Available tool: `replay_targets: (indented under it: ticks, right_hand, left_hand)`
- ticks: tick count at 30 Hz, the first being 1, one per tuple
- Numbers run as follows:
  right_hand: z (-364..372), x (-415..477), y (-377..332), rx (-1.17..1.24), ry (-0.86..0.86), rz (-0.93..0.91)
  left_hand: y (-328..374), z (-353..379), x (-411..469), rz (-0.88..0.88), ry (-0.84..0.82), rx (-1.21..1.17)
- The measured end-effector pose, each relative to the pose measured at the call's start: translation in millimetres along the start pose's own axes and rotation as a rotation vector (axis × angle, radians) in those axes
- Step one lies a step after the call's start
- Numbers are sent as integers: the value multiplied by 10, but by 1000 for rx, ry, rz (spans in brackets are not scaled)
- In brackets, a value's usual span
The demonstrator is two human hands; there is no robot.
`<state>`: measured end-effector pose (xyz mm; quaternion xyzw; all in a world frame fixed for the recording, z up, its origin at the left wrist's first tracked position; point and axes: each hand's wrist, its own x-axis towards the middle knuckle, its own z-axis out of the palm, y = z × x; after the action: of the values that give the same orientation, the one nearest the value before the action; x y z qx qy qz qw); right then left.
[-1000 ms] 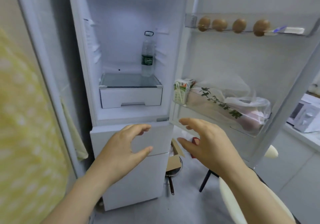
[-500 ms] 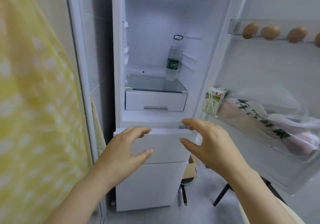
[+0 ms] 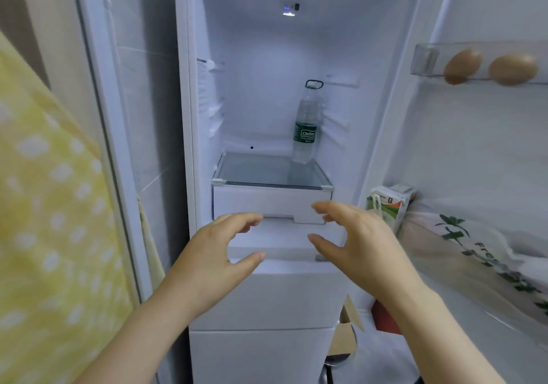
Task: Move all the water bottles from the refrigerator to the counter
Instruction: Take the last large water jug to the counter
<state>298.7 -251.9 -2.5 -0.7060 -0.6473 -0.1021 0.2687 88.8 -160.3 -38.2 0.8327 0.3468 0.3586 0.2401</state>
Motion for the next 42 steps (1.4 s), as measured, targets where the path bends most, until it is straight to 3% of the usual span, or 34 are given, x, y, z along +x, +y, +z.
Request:
replay_targets:
  ticks: [18,30,42]
  right_hand:
    - [692,1399,466,20,24,44]
    - [1174,2082,732,58,88,189]
    - [1539,2972,1483,215,206,243]
  left_hand:
    - [-798,112,1531,44,-11,19]
    - [-1311,214,2439,105,-55,-15]
    - [-1496,660,3404,87,-17,22]
